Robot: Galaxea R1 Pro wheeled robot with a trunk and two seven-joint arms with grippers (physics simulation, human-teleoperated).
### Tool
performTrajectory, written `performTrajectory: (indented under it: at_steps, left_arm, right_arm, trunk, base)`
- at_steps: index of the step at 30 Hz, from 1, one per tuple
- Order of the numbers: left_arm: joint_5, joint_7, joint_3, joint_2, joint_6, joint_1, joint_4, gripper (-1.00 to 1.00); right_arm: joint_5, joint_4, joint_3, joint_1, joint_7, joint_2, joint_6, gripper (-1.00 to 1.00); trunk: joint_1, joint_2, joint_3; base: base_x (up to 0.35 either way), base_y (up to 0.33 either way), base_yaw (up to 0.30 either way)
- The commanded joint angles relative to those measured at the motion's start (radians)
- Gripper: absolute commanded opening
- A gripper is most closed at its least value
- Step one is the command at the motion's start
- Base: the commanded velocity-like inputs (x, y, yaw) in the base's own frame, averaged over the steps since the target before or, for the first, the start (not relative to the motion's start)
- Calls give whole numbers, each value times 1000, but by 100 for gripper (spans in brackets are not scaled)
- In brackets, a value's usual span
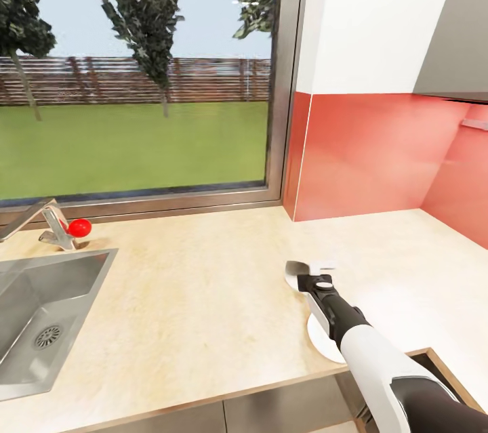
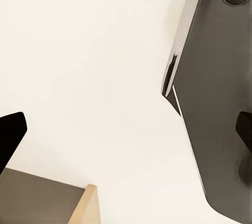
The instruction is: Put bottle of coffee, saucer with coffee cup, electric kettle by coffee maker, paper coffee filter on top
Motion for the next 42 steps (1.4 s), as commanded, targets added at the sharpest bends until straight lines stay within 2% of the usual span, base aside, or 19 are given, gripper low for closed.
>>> performTrajectory:
  at_steps: [1, 20, 23, 27, 29, 31, 33, 35, 36, 37, 39, 42]
  left_arm:
    - [-2, 2, 4, 0, 4, 0, -2, 100]
    - [-2, -4, 4, 1, 4, 0, -2, 100]
    - [-2, -5, 4, 2, 2, 0, -2, 100]
    - [-2, -7, 4, 3, -4, 0, -2, 100]
    - [-2, -9, 4, 3, -5, 0, -2, 100]
    - [-2, -11, 4, 3, -6, 0, -2, 100]
    - [-4, -12, 4, 3, -7, 0, -2, 100]
    - [-4, -12, 4, 3, -8, 0, -2, 100]
    - [-5, -12, 4, 3, -8, 0, -2, 100]
    - [-5, -12, 4, 4, -9, 0, -2, 100]
    - [-5, -12, 5, 9, -9, 0, -2, 100]
    - [-5, -12, 7, 15, -8, 0, -3, 100]
  right_arm:
    - [-3, 0, 0, 0, -3, 0, 7, -100]
    - [-5, -17, 0, 0, -3, 5, 10, -100]
    - [-6, -53, 0, 0, -3, 7, 14, -100]
    - [-7, -190, 0, 0, -5, 12, 28, -100]
    - [-8, -224, 1, 0, -5, 14, 45, -100]
    - [-8, -268, 2, 0, -6, 19, 95, -100]
    - [-8, -369, 3, 0, -6, 49, 246, -100]
    - [-8, -424, 3, 0, -6, 61, 322, -100]
    - [-10, -511, 3, 0, -6, 71, 424, -100]
    - [-11, -583, 3, 0, -6, 74, 493, -100]
    - [-12, -666, 5, 0, -6, 77, 558, -100]
    - [-15, -740, 10, 0, -4, 79, 603, -100]
  trunk:
    - [1, -2, -2]
    - [1, -2, -2]
    - [1, -2, -2]
    - [1, -2, -2]
    - [1, -2, -2]
    - [1, -2, -2]
    - [1, -2, -2]
    - [1, -2, -2]
    - [1, -2, -2]
    - [1, -2, -2]
    - [1, -2, -2]
    - [1, -2, -2]
  base:
    - [0, 0, 0]
    - [0, 0, 0]
    - [0, 0, 0]
    - [0, 0, 0]
    - [0, 0, 0]
    - [0, 0, 0]
    - [0, 0, 0]
    - [0, 0, 0]
    - [0, 0, 0]
    - [0, 0, 0]
    - [0, 0, 0]
    - [0, 0, 0]
